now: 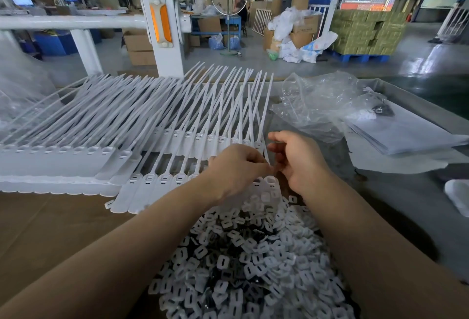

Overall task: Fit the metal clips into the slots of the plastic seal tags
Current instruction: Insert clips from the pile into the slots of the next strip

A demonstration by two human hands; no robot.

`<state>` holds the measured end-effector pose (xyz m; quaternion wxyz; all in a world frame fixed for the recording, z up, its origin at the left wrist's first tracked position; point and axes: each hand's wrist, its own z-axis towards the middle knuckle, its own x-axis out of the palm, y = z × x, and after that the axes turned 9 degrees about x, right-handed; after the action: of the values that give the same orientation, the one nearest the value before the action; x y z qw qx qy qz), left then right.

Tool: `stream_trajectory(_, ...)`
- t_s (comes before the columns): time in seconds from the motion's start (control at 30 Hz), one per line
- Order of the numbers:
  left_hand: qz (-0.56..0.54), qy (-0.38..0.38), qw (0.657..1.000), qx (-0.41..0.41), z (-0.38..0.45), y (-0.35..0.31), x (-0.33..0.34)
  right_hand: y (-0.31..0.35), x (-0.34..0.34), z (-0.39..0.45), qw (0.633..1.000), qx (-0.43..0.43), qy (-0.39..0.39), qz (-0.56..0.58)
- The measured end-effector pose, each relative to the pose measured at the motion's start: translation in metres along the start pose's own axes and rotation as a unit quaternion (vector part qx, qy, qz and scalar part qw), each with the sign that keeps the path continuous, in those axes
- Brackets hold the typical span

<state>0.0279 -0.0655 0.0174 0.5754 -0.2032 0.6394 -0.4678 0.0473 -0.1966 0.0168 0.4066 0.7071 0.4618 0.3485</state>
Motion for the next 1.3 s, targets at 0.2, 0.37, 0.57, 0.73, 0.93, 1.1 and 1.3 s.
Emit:
stream_trajectory(0.2,0.144,-0.026,0.989,-0.006,0.001,0.000,0.009,0.000,0.001,-0.001,1.000,0.007,-0.009,-0.007)
stream_trajectory(0.37,0.185,-0.047,0.982,-0.001,0.001,0.000,0.013,-0.001,0.000,-0.001,1.000,0.000,-0.008,-0.009)
stream_trajectory(0.57,0.175,-0.041,0.983,-0.025,0.002,-0.002,0.015,-0.002,0.000,0.003,1.000,-0.002,-0.008,-0.007)
stream_trajectory(0.73,0.167,-0.025,0.985,-0.031,0.003,-0.005,0.013,-0.003,0.000,0.006,1.000,-0.007,-0.006,-0.006)
stream_trajectory(0.93,0.180,-0.025,0.983,-0.024,0.001,-0.004,0.012,-0.003,0.000,0.007,1.000,-0.010,-0.006,-0.004)
stream_trajectory(1.1,0.160,-0.010,0.987,0.020,0.001,0.001,0.006,-0.003,0.000,0.006,1.000,-0.014,-0.008,-0.012)
stream_trajectory(1.3,0.180,0.030,0.979,0.089,0.001,0.003,-0.007,-0.003,0.000,0.006,1.000,-0.012,0.001,-0.008)
